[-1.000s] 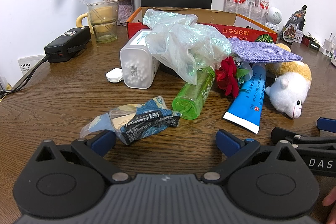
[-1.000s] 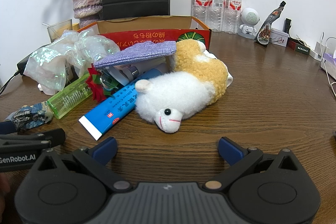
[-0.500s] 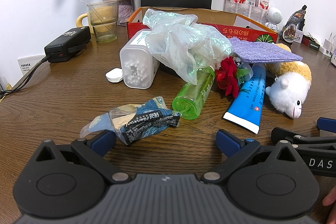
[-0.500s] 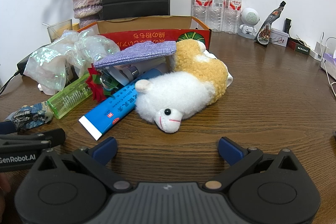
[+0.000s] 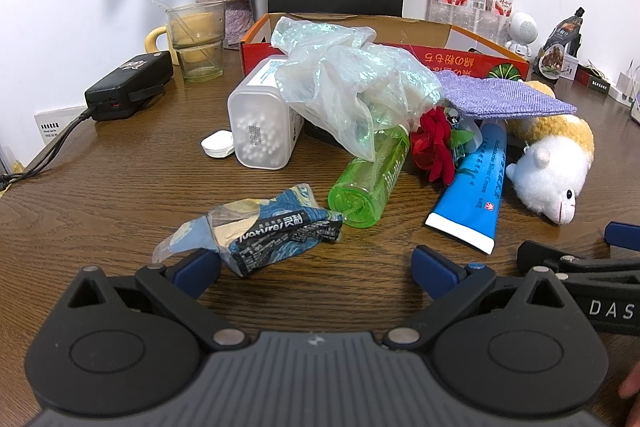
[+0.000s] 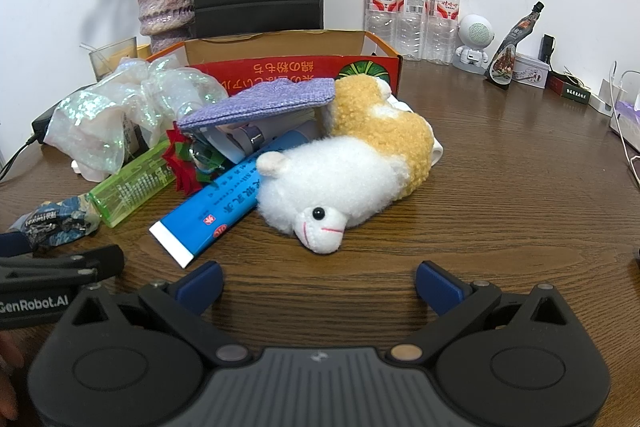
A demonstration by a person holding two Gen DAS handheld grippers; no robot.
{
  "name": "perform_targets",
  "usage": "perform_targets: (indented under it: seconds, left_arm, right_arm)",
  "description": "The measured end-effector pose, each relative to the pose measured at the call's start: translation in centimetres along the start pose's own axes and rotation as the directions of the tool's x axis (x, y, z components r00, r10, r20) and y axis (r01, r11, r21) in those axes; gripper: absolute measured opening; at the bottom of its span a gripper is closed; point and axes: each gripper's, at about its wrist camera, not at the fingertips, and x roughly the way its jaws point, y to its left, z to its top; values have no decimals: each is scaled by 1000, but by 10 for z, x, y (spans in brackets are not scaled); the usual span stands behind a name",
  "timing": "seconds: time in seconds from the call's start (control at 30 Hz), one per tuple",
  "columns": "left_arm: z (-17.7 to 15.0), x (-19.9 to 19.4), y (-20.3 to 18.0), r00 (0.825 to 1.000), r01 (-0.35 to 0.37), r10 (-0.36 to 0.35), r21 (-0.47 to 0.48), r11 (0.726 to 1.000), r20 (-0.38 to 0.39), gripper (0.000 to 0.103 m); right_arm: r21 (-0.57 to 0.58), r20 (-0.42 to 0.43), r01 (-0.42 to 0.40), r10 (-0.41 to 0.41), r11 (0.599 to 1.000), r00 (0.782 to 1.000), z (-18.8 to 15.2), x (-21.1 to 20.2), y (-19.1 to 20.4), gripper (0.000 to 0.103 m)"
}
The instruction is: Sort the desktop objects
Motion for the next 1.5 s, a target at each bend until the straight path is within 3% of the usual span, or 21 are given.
perform_targets:
  seconds: [0.17, 0.23, 0.27, 0.33, 0.4, 0.5, 0.57, 0.63, 0.67, 0.7, 0.73, 0.77, 0.8, 0.9, 1.13, 1.2, 1.23, 1.27, 1.37, 1.43, 1.5]
  left_arm:
    - [1, 1, 1, 1000, 15, -15, 14, 1000, 0, 103]
    - [2, -1, 7, 998, 63, -64, 17, 998, 8, 103]
    - [3, -8, 17, 992, 118, -116, -32, 993, 51, 103]
    - [7, -22, 40, 964, 224, -199, -138, 965, 176, 103]
    - [21, -27, 55, 943, 276, -230, -182, 944, 239, 103]
    - [53, -9, 57, 939, 302, -268, -142, 943, 217, 103]
    - [72, 10, 51, 952, 276, -248, -149, 950, 178, 100]
    - [83, 21, 44, 962, 246, -225, -138, 959, 155, 79]
    - [88, 24, 40, 964, 239, -219, -123, 963, 152, 41]
    - [91, 27, 36, 965, 239, -223, -105, 965, 140, 13]
    - [92, 30, 33, 966, 239, -228, -92, 967, 121, 11]
    - [92, 33, 31, 968, 237, -228, -83, 968, 108, 9]
    - [91, 32, 29, 967, 240, -230, -75, 968, 112, 5]
    - [92, 20, 29, 953, 267, -255, -54, 962, 162, 3]
    - [131, -26, 45, 890, 370, -333, -67, 926, 312, 3]
    - [146, -38, 48, 871, 382, -336, -64, 922, 358, 3]
    - [151, -41, 48, 869, 373, -325, -64, 926, 373, 3]
    - [155, -42, 48, 869, 363, -313, -66, 929, 383, 3]
    - [157, -42, 50, 871, 354, -297, -80, 932, 392, 3]
    - [153, -40, 50, 874, 356, -297, -91, 930, 385, 3]
    - [147, -36, 49, 881, 352, -295, -94, 931, 370, 3]
  right_arm:
    - [-13, -4, -14, 13, 1000, 1000, -1, -3, 1, 103]
    - [-17, -8, -45, 45, 999, 999, 2, -9, -1, 94]
    - [-7, 4, -75, 75, 997, 997, 4, -15, -4, 87]
    - [2, 100, -167, 166, 986, 981, 10, -35, -13, 86]
    - [-47, 211, -177, 183, 983, 960, 18, -52, -17, 86]
    - [-214, 257, -112, 166, 970, 952, 40, -47, -6, 85]
    - [-259, 222, -127, 187, 957, 957, 57, -27, 2, 80]
    - [-242, 167, -152, 196, 958, 966, 73, -6, 8, 76]
    - [-227, 133, -164, 198, 960, 971, 80, 7, 10, 74]
    - [-210, 98, -164, 187, 964, 977, 85, 21, 12, 69]
    - [-192, 63, -158, 173, 969, 983, 90, 34, 13, 42]
    - [-175, 36, -144, 153, 974, 988, 91, 44, 13, 8]
    - [-163, 30, -127, 134, 978, 991, 91, 50, 13, 0]
    - [-160, 73, -144, 158, 976, 985, 90, 43, 12, 0]
    - [-120, 225, -169, 192, 978, 955, 119, -5, -4, 2]
    - [-30, 184, -231, 232, 973, 955, 129, -5, -20, 22]
    - [-2, 136, -262, 260, 965, 956, 131, 0, -28, 47]
    - [19, 87, -287, 284, 958, 955, 130, 8, -34, 56]
    - [103, -35, -295, 300, 950, 953, 124, 36, -48, 51]
    - [131, -46, -324, 332, 937, 942, 120, 48, -51, 49]
    - [161, -46, -383, 395, 910, 918, 123, 54, -51, 49]
